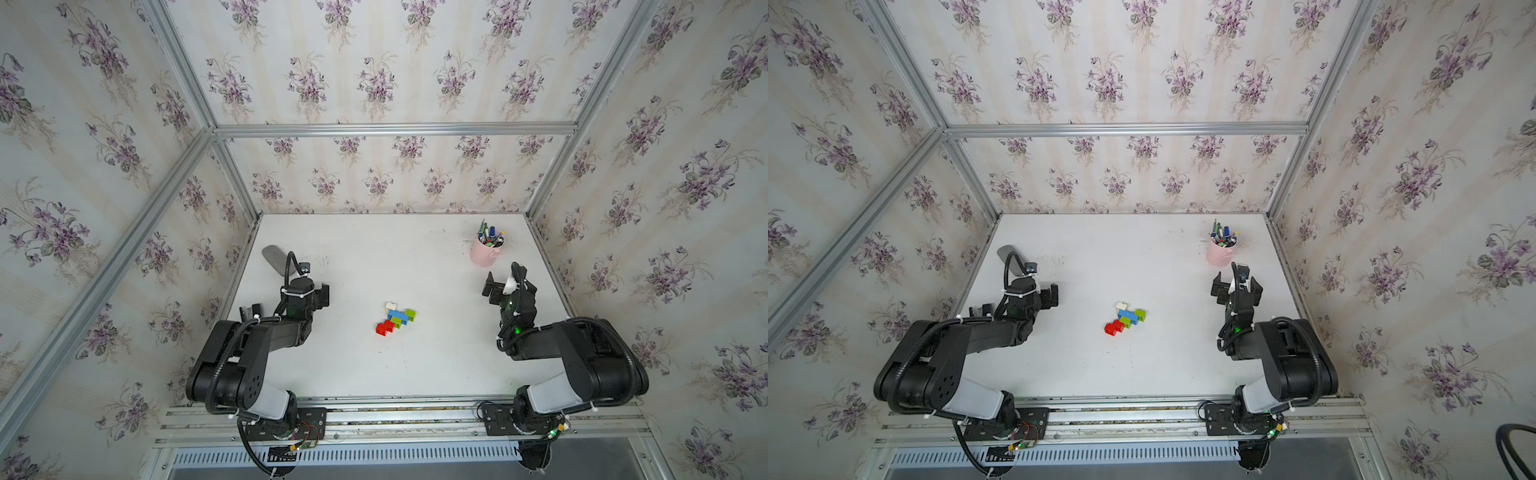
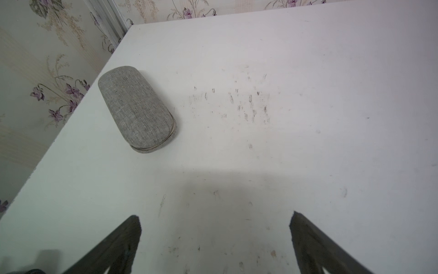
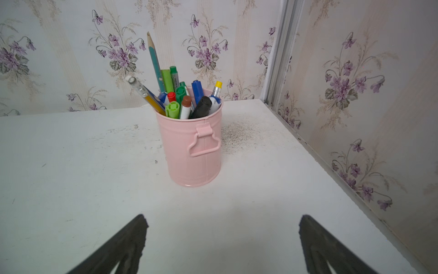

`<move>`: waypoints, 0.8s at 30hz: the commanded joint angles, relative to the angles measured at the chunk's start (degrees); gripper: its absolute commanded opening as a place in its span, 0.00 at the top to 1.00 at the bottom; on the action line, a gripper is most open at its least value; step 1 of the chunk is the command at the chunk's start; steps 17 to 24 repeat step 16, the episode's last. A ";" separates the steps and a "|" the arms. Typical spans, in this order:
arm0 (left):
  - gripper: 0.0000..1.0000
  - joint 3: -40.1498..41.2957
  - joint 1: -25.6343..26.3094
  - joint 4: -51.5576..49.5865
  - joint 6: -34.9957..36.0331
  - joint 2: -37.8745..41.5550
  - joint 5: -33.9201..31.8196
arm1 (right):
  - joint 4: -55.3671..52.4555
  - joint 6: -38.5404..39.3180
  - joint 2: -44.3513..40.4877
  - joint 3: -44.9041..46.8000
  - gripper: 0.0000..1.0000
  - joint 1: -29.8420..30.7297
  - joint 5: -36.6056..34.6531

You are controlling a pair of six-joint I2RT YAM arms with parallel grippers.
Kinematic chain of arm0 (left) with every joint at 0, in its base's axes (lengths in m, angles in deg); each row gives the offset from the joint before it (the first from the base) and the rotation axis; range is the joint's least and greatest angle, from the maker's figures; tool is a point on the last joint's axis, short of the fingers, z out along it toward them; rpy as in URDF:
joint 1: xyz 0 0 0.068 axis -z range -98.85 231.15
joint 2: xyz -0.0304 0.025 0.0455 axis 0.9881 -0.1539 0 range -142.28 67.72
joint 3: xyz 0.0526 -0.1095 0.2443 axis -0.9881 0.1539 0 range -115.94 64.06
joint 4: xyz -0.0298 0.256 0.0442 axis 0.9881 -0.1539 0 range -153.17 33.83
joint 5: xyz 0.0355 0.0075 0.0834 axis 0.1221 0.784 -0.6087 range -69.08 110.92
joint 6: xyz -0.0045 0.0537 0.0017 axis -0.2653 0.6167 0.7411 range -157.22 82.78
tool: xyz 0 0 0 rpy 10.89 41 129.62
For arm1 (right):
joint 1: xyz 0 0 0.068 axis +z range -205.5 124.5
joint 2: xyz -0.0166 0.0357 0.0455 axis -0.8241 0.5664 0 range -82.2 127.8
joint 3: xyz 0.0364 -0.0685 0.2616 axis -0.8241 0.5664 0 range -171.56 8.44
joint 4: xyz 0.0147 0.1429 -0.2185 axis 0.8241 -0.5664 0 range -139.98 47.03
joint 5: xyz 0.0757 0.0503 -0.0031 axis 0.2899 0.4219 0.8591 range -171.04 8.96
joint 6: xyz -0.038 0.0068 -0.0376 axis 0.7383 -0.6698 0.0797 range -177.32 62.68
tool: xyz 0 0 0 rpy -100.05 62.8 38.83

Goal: Assemble the letter y with lego
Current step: Reset both arms

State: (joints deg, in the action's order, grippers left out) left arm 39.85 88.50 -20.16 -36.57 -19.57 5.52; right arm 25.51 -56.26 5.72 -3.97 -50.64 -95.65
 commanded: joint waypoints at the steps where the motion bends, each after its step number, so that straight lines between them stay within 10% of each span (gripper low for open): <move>1: 0.01 -0.10 -0.32 7.70 0.95 0.28 3.46 | 5.91 -0.42 1.00 0.24 0.00 -0.39 7.36; 24: 0.01 0.07 -0.23 7.85 1.06 0.69 3.09 | 2.06 -0.97 -0.18 -1.06 0.00 -1.61 11.20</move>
